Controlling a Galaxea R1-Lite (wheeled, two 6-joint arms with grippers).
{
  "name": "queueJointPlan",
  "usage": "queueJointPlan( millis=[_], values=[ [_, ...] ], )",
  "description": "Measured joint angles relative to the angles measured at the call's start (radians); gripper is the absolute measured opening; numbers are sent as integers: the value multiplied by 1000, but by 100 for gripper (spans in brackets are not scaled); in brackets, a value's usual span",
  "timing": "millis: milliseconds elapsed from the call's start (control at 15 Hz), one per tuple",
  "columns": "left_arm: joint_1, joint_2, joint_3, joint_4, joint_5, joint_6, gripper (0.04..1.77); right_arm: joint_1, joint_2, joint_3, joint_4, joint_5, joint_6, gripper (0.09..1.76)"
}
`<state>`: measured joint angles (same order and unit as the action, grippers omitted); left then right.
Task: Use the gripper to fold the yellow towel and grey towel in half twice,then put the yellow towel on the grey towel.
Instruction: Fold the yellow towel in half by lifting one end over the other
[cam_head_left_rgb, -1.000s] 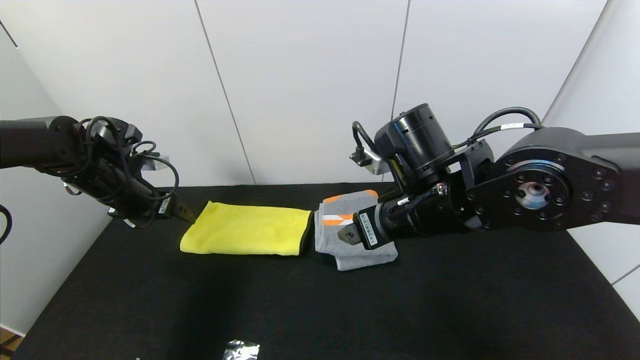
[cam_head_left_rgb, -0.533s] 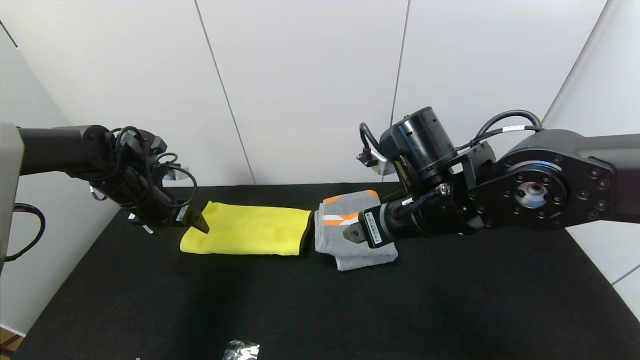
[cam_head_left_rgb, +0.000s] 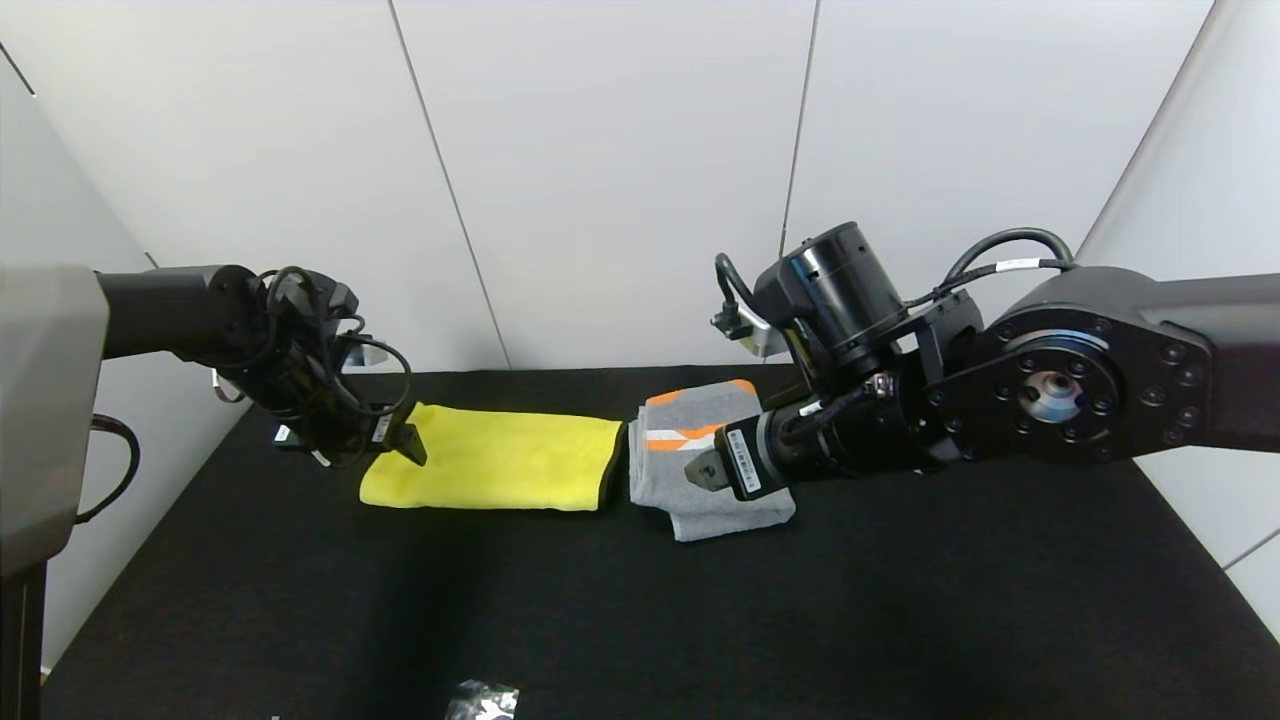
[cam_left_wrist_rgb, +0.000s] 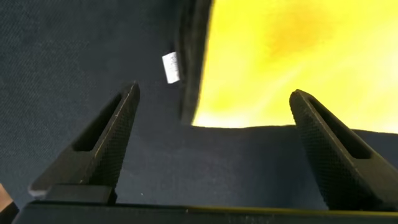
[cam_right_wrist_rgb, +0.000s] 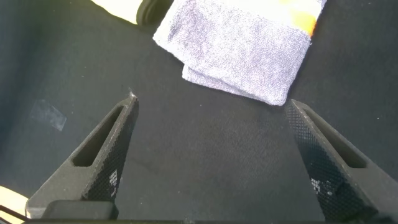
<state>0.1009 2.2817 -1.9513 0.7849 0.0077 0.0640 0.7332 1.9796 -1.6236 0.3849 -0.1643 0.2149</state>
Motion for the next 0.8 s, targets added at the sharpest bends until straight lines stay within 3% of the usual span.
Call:
queueJointPlan(
  millis=[800],
  values=[
    [-14, 60, -9, -9, 6, -24, 172, 0, 6, -1, -1, 0, -2, 170]
  ],
)
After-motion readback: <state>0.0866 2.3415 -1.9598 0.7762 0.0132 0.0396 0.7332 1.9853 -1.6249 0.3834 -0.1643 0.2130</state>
